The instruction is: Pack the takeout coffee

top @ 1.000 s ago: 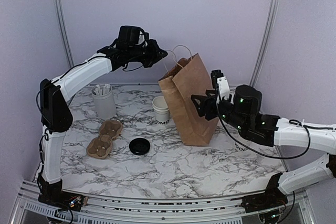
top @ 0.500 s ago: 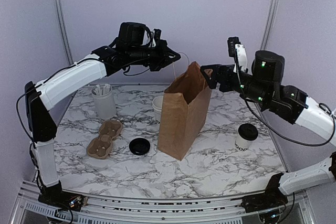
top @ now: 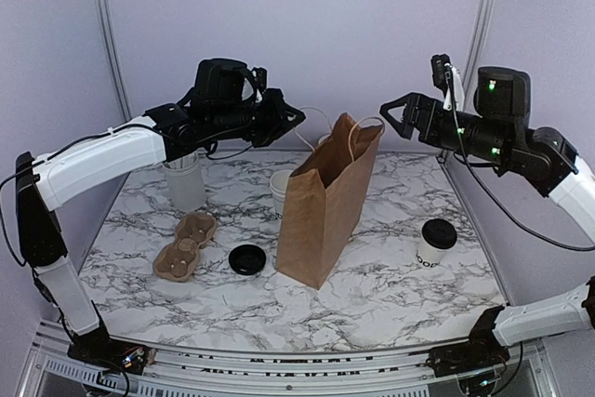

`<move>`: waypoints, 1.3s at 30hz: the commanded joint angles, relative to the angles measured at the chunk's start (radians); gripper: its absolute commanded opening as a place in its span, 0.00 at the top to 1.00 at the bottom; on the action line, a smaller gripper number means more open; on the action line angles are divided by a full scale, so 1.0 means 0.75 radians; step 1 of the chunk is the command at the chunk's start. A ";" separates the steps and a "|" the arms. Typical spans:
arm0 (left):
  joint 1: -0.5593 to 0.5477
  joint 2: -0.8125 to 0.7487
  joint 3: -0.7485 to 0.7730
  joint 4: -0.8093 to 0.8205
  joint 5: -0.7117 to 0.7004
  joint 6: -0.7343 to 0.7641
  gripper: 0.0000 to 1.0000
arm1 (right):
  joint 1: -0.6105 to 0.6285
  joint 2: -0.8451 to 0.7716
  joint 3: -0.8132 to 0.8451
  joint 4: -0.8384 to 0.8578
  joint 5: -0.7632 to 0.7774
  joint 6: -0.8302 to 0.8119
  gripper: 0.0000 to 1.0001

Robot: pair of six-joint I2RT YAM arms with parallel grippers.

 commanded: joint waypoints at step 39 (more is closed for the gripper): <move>-0.227 -0.256 -0.259 0.174 -0.465 -0.078 1.00 | 0.008 0.119 0.008 0.200 -0.421 0.311 0.37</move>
